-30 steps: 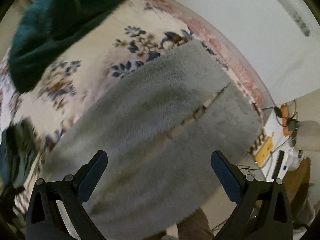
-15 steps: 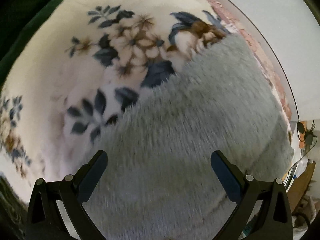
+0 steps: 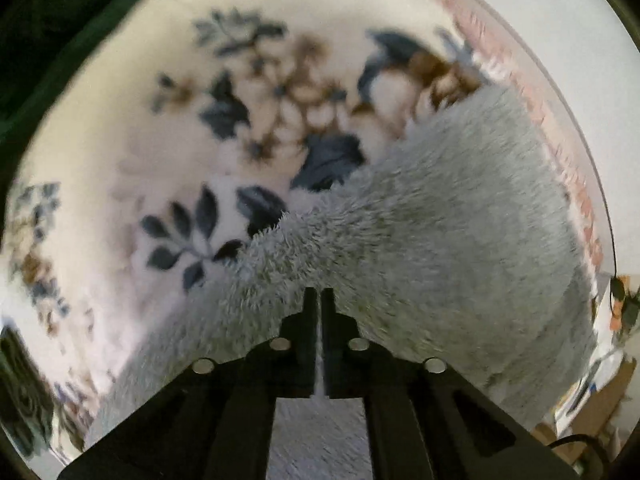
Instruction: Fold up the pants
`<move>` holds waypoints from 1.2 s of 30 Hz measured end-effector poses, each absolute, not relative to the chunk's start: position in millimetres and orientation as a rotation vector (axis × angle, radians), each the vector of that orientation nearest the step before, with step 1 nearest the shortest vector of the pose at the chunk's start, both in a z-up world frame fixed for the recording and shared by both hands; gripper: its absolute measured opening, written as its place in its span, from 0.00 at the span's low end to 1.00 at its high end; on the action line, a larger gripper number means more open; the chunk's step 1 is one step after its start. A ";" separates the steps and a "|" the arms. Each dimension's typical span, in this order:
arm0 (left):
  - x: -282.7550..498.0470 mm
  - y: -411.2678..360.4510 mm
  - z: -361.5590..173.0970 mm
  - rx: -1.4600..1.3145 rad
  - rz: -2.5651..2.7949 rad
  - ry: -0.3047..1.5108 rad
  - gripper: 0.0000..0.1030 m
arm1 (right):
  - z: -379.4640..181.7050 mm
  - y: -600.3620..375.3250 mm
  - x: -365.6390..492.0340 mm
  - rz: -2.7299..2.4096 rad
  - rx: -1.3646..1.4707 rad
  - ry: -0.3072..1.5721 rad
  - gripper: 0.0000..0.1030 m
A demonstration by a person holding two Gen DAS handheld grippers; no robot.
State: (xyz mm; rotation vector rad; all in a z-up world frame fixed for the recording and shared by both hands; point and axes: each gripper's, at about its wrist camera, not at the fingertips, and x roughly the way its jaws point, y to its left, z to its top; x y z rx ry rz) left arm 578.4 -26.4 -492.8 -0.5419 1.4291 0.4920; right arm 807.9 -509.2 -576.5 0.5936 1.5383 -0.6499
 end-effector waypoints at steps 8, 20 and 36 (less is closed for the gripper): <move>452.3 3.5 -410.6 -0.682 0.321 1.298 0.05 | -464.4 -522.1 688.7 -0.614 0.671 1.359 0.00; 288.8 3.4 -499.4 -0.712 0.266 1.536 0.06 | -461.5 -479.9 604.8 -0.493 0.740 1.393 0.83; 287.9 6.6 -550.6 -0.855 0.346 1.511 0.09 | -606.8 -497.6 774.2 -0.750 0.511 1.680 0.20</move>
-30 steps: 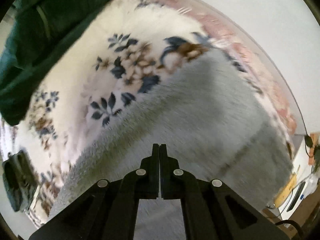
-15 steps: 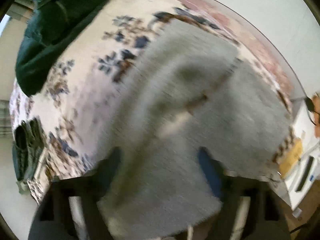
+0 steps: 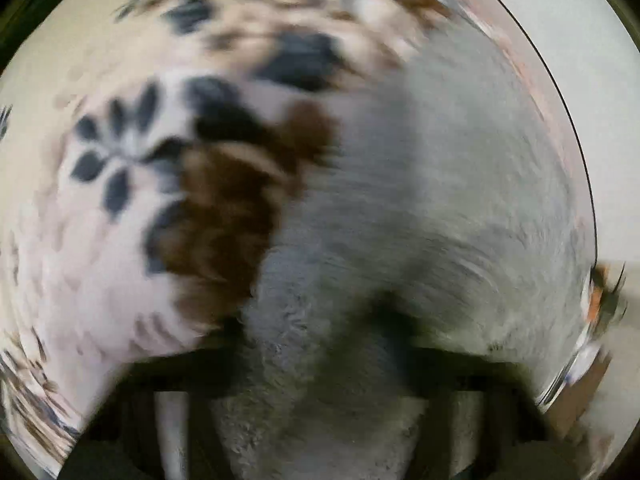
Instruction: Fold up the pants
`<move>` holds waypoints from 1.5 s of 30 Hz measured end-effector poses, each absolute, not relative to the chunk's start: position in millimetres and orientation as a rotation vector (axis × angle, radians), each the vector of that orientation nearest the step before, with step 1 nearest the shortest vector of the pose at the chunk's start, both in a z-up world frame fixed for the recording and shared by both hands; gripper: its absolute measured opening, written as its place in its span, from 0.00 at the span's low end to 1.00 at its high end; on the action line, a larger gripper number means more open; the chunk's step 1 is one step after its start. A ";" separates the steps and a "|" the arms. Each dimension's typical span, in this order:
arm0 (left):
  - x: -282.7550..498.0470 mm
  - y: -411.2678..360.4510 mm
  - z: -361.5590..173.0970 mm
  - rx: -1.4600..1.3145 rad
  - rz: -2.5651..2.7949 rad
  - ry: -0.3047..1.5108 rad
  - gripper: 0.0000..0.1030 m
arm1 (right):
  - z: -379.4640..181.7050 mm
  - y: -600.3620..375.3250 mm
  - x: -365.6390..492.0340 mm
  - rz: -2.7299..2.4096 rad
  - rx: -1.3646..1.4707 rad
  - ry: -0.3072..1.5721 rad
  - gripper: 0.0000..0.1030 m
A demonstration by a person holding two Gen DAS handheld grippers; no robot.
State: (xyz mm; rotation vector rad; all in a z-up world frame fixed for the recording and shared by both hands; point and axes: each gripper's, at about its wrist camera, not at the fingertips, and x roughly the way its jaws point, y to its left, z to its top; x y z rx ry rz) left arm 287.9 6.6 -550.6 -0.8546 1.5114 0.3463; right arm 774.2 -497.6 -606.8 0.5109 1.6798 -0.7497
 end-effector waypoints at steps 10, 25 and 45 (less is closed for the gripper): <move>291.4 -15.9 -522.8 -0.765 0.322 1.496 0.09 | -454.4 -542.6 598.0 -0.669 0.664 1.354 0.09; 243.0 27.1 -495.8 -0.862 0.357 1.397 0.28 | -500.6 -483.1 456.4 -0.577 0.797 1.500 0.69; 274.7 118.0 -503.9 -0.984 0.439 1.107 0.06 | -567.0 -283.9 438.9 -0.473 1.165 1.491 0.07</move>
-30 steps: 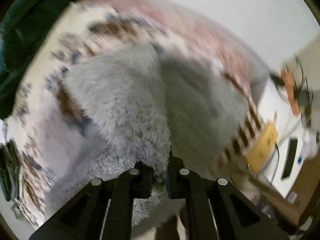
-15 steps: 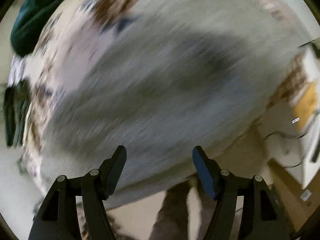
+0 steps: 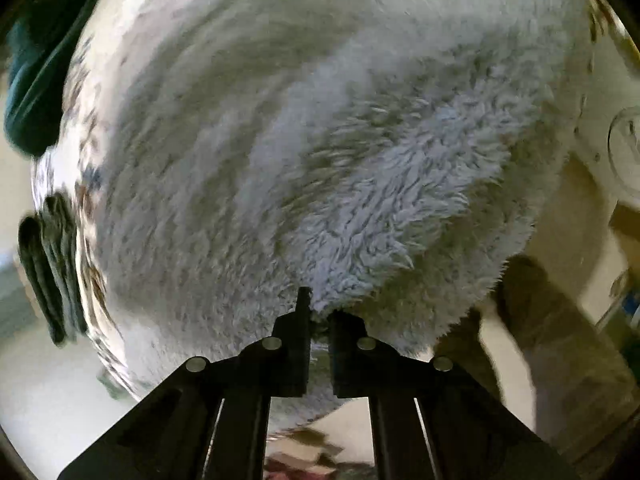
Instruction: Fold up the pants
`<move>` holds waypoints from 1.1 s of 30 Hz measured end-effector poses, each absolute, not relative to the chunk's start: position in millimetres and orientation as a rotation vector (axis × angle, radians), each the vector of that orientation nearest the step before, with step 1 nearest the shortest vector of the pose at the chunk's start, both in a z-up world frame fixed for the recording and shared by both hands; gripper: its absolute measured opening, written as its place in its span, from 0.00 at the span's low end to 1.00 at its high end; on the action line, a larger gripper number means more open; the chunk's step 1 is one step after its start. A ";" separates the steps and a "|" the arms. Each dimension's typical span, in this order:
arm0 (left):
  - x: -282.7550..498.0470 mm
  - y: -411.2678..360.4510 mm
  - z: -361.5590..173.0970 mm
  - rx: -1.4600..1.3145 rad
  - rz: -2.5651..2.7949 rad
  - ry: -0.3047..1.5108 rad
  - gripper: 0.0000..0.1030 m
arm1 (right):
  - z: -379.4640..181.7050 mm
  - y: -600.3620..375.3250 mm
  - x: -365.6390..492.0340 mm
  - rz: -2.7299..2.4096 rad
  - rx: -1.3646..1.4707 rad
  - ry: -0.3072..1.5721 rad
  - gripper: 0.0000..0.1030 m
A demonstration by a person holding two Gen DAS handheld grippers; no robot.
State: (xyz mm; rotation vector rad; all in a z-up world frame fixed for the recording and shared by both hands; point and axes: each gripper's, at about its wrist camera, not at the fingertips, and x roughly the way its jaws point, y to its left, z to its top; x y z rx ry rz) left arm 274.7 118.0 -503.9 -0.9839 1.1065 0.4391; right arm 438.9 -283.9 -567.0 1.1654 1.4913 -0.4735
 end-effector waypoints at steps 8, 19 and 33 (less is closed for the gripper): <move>220.3 148.8 -459.9 -0.962 0.502 1.066 0.03 | -524.3 -255.1 440.2 -0.328 0.914 1.571 0.06; 248.2 134.8 -491.0 -1.085 0.377 1.106 0.58 | -557.1 -257.0 458.0 -0.218 1.000 1.670 0.55; 267.9 124.8 -463.4 -0.917 0.356 1.045 0.07 | -539.4 -230.8 449.4 -0.259 0.967 1.601 0.06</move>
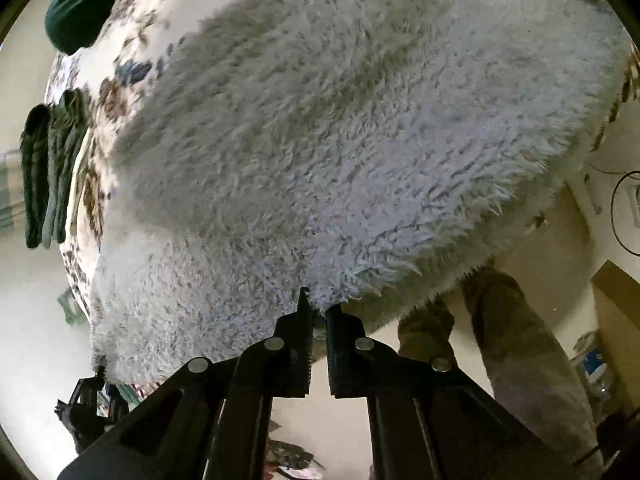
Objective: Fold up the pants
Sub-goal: 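Open both grippers to release the folded pants and raise them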
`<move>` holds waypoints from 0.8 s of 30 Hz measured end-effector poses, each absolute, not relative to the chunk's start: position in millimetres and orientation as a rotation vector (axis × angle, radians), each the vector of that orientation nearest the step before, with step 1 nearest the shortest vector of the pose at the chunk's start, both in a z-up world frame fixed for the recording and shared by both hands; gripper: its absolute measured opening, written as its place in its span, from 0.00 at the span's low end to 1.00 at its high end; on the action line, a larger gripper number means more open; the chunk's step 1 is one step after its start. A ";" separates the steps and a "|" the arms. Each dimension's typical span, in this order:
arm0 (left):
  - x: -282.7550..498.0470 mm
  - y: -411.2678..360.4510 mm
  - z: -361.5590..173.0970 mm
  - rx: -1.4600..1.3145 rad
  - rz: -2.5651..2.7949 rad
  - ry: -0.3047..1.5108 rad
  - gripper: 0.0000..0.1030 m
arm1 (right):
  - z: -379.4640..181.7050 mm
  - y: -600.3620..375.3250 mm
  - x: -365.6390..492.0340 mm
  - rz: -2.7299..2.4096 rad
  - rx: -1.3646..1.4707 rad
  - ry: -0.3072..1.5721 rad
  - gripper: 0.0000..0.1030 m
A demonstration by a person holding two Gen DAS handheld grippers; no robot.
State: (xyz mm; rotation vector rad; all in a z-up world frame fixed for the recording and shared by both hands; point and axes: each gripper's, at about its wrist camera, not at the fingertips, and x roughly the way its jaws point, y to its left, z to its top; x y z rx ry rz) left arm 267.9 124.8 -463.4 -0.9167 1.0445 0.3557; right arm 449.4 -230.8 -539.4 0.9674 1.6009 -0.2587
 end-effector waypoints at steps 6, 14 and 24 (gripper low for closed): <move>241.0 149.9 -481.8 -0.908 0.447 1.125 0.07 | -536.7 -226.1 442.0 -0.205 0.873 1.677 0.06; 225.1 148.2 -513.5 -0.950 0.460 1.267 0.33 | -535.2 -257.3 456.4 -0.136 0.808 1.764 0.59; 270.3 59.0 -426.0 -0.443 0.348 1.182 0.69 | -457.3 -408.9 500.9 -0.461 0.221 1.447 0.67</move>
